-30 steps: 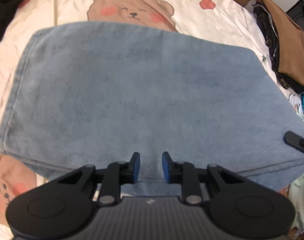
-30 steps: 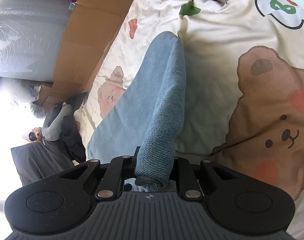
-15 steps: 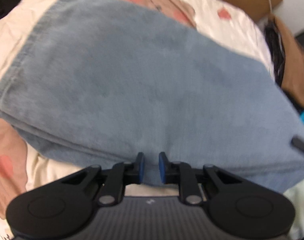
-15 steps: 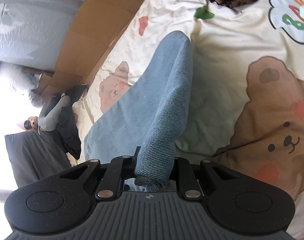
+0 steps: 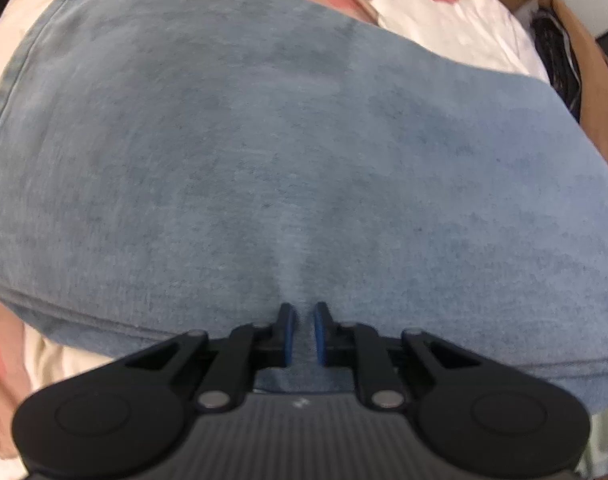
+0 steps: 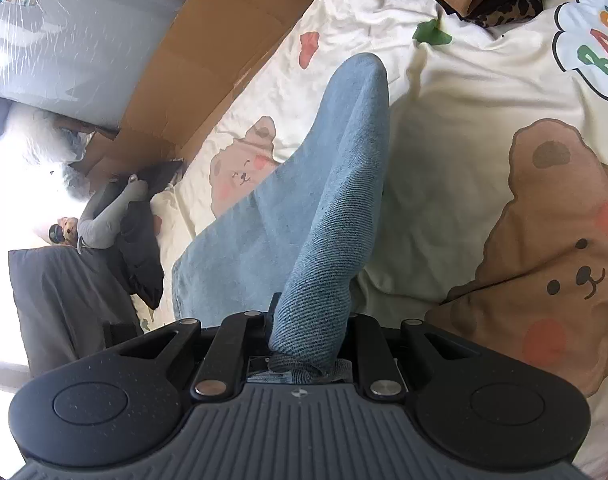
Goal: Fold clothes
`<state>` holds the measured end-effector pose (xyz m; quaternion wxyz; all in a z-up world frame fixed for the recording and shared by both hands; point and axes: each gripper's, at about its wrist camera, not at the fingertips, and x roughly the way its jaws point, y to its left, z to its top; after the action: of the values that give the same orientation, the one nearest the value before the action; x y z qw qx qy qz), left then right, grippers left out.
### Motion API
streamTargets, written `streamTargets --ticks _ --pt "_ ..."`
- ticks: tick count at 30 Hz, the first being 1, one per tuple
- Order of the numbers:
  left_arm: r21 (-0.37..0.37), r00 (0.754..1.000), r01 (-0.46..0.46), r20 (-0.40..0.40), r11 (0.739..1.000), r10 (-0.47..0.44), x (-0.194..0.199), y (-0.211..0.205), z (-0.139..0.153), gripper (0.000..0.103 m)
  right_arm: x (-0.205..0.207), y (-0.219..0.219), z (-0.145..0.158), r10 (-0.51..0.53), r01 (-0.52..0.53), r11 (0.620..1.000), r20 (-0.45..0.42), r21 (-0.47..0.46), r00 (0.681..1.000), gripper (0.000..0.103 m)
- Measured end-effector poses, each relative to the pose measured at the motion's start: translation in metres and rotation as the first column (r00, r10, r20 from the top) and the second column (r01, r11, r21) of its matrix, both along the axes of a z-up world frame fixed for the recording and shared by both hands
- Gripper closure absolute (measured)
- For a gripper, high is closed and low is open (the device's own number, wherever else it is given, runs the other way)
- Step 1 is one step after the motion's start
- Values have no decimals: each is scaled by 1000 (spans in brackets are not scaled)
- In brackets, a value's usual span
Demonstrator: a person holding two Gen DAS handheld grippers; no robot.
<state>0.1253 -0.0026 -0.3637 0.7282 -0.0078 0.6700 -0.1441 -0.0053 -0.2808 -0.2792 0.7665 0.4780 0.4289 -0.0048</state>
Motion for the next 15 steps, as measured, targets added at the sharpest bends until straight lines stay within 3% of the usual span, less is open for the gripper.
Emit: streamTargets --ticks 4,10,15 --pt "34 999 39 29 999 -40 19 -10 12 92 -1 0 0 -10 10 1000 6 5 1000 89" --pt "110 995 94 12 989 -95 53 -35 -2 92 -4 -3 -4 -13 13 1000 2 23 1000 89" --pt "132 991 132 17 982 -136 80 -50 -6 92 -7 -5 -6 -8 8 999 2 38 1000 89"
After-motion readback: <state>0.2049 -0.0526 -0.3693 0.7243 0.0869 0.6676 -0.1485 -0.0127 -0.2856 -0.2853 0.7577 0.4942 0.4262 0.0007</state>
